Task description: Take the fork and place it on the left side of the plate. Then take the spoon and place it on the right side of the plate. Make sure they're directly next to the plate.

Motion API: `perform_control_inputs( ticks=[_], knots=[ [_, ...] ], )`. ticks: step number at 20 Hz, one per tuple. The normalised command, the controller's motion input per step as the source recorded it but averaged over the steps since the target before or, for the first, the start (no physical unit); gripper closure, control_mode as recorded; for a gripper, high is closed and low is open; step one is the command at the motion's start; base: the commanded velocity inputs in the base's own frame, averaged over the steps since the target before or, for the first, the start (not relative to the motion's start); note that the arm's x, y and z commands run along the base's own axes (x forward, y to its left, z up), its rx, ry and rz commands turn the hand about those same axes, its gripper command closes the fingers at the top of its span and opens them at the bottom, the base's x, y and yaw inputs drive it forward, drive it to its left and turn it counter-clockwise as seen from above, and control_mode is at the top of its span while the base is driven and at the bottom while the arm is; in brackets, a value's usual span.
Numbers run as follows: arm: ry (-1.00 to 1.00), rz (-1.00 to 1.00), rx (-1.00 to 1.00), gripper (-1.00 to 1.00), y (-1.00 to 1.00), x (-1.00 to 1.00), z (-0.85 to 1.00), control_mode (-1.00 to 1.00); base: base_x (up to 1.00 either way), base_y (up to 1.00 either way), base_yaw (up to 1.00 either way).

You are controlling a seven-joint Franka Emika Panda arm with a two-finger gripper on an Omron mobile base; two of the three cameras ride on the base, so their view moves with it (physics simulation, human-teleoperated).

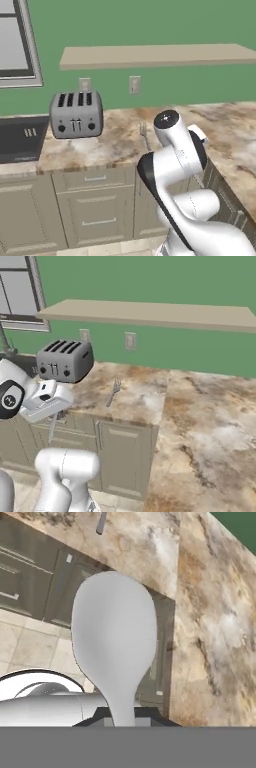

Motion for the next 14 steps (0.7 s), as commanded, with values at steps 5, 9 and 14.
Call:
perform_control_inputs(
  ticks=[5, 9, 14],
  knots=[
    [0.00, 0.00, 0.00, 1.00, 0.00, 0.00, 0.00, 1.00, -0.87, 0.00, 0.01],
    [0.00, 0.00, 0.00, 1.00, 0.00, 0.00, 0.00, 1.00, -1.00, 0.00, 0.00],
    [0.00, 0.00, 0.00, 1.00, 0.00, 0.00, 0.00, 1.00, -1.00, 0.00, -0.01]
  ],
)
